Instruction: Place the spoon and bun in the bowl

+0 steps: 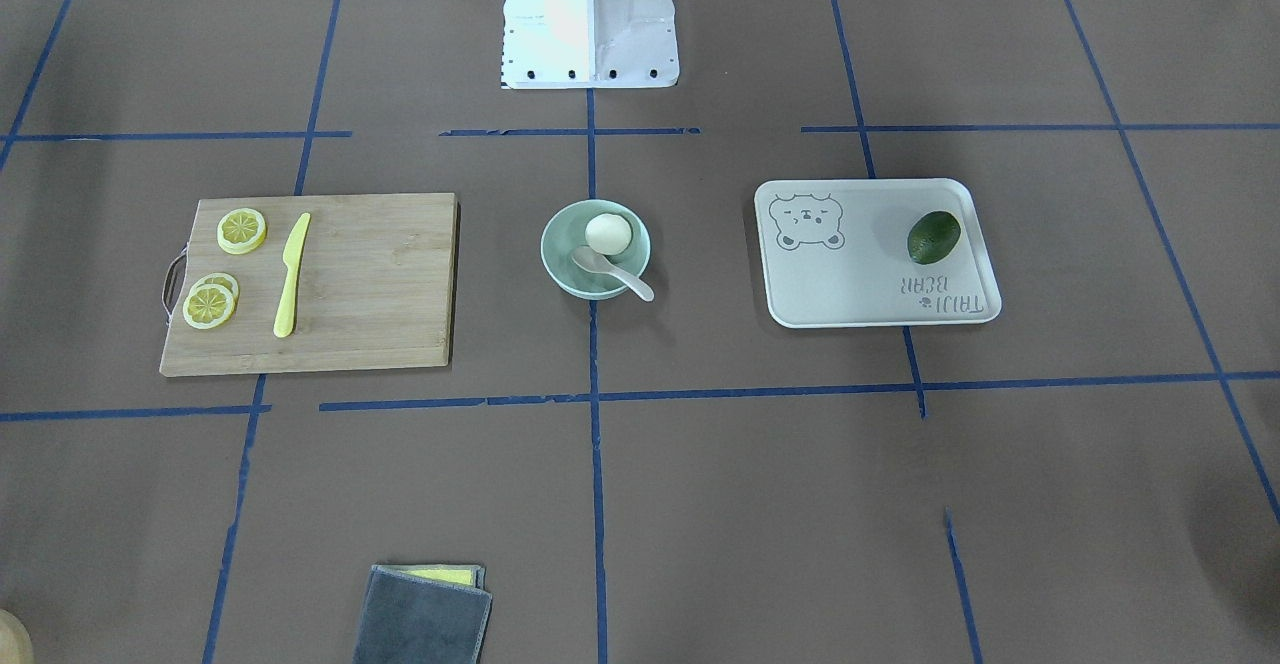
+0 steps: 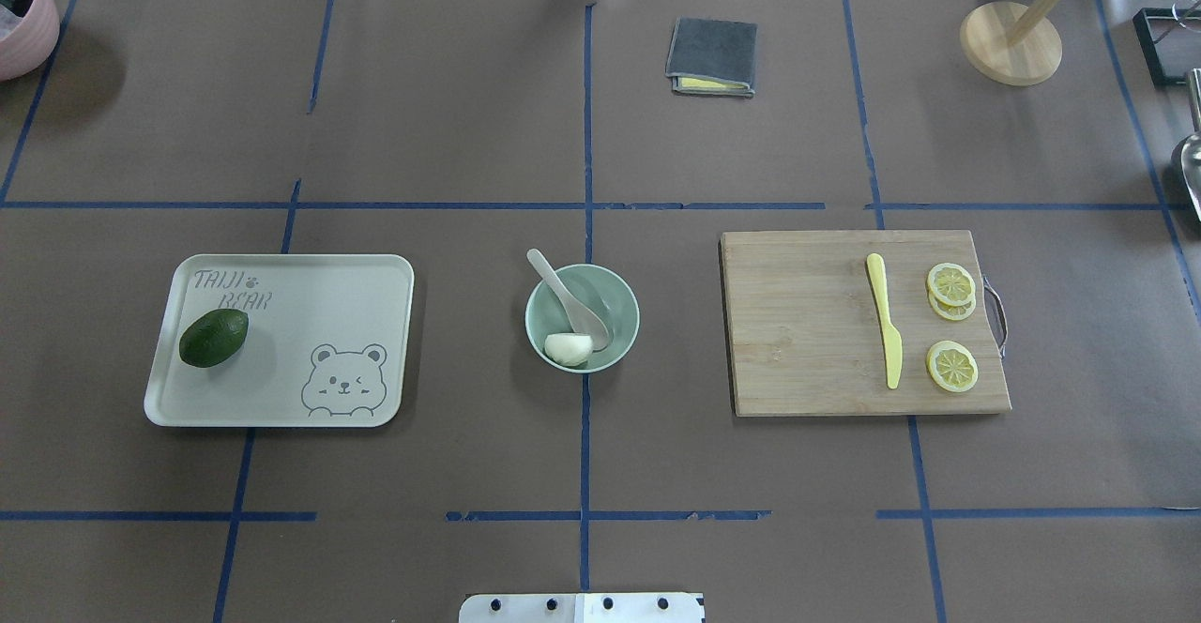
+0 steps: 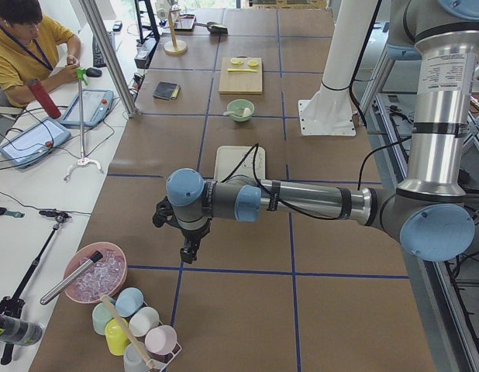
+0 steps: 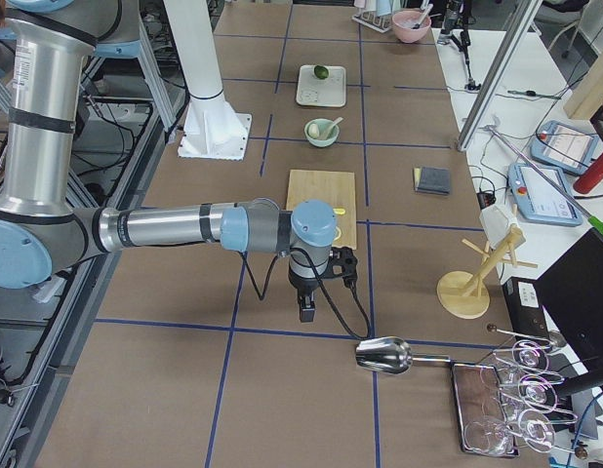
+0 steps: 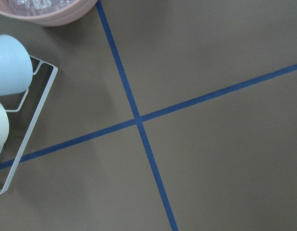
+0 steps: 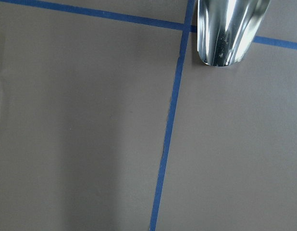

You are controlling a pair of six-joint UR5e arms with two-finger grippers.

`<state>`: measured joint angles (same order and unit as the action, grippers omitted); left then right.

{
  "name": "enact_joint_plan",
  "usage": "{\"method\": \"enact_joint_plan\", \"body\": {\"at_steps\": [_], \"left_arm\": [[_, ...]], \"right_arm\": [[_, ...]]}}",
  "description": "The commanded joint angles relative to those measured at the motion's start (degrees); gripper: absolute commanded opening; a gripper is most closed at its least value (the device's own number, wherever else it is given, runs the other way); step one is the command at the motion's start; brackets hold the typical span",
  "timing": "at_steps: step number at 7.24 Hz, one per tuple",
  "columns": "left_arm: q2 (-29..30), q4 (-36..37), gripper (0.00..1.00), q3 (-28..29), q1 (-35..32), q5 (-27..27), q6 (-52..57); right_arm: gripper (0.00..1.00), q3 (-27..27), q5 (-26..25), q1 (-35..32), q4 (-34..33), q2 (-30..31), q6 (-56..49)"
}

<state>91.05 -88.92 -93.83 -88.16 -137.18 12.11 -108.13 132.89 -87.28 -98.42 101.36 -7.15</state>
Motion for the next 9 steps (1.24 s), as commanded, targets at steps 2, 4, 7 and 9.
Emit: {"method": "enact_joint_plan", "body": {"at_steps": [2,4,7,9], "left_arm": [[0.4,2.8,1.0,0.8,0.0,-3.2,-3.6],[0.4,2.9,1.0,0.7,0.0,-3.2,-4.5],[0.4,2.7,1.0,0.3,0.0,-2.5,-7.3],[0.0,2.8,1.0,0.0,0.0,-0.1,-7.0]], "right_arm": [[1.0,0.1,-0.1,0.1,0.1,-0.1,3.3],[1.0,-0.1,0.0,0.1,0.2,-0.2,3.5],[1.0,-0.1,0.0,0.1,0.2,-0.3,3.5],[1.0,-0.1,0.0,0.1,0.2,-0.4,3.5]]}}
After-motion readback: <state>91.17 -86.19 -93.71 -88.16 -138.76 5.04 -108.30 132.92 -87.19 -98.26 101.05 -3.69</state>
